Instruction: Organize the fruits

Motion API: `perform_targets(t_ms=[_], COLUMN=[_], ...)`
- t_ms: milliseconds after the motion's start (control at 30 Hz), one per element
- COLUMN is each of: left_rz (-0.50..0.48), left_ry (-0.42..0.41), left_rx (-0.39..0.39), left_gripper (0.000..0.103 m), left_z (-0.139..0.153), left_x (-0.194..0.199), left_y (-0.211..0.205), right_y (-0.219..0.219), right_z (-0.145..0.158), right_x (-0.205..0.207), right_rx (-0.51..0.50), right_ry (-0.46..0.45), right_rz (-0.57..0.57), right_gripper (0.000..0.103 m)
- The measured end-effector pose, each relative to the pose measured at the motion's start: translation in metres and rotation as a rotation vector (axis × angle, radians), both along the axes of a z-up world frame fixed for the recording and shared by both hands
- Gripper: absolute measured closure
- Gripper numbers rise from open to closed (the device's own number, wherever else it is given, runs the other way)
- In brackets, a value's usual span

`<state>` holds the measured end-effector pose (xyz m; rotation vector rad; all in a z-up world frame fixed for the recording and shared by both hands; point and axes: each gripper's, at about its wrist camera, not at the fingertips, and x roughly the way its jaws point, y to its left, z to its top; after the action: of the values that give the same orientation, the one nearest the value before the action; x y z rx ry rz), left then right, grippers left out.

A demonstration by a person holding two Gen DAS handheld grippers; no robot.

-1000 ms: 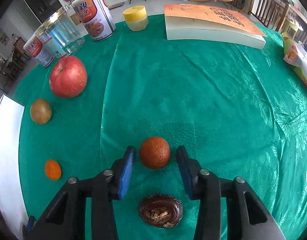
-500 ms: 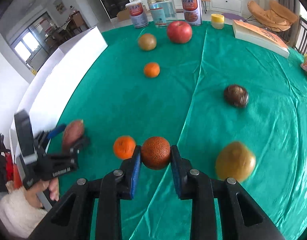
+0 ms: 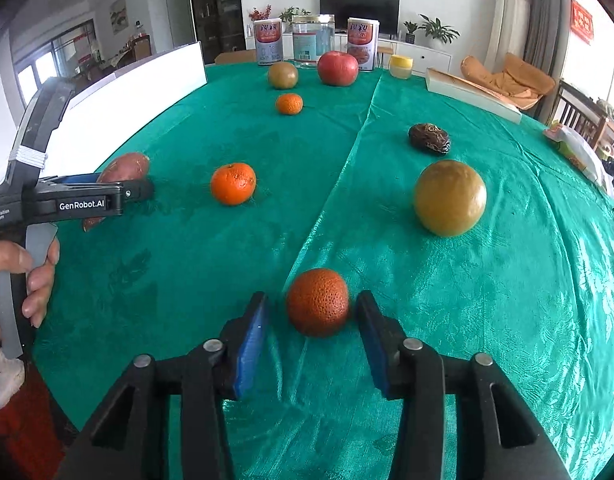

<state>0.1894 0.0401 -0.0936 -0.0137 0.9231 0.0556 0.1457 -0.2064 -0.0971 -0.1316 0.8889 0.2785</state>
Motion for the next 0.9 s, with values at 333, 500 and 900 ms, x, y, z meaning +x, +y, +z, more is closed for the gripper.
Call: perform_targets(t_ms=[333,500,900], left_rz=[0.0,0.0,0.0], left_ry=[0.0,0.0,0.0], left_rx=[0.0,0.0,0.0], left_gripper=[0.003,0.003,0.003], left_z=[0.0,0.0,0.0], left_x=[0.0,0.0,0.0], left_y=[0.0,0.0,0.0], right_y=[0.007,0.009,0.007], right_z=[-0.005,-0.007,-0.009], right_x=[-0.002,-0.001,0.006], right_rx=[0.008,0.006,0.001], right_ry=[-0.016,-0.013,0.019], right_rz=[0.006,0.016,-0.019], right_gripper=[0.016,0.013,0.0])
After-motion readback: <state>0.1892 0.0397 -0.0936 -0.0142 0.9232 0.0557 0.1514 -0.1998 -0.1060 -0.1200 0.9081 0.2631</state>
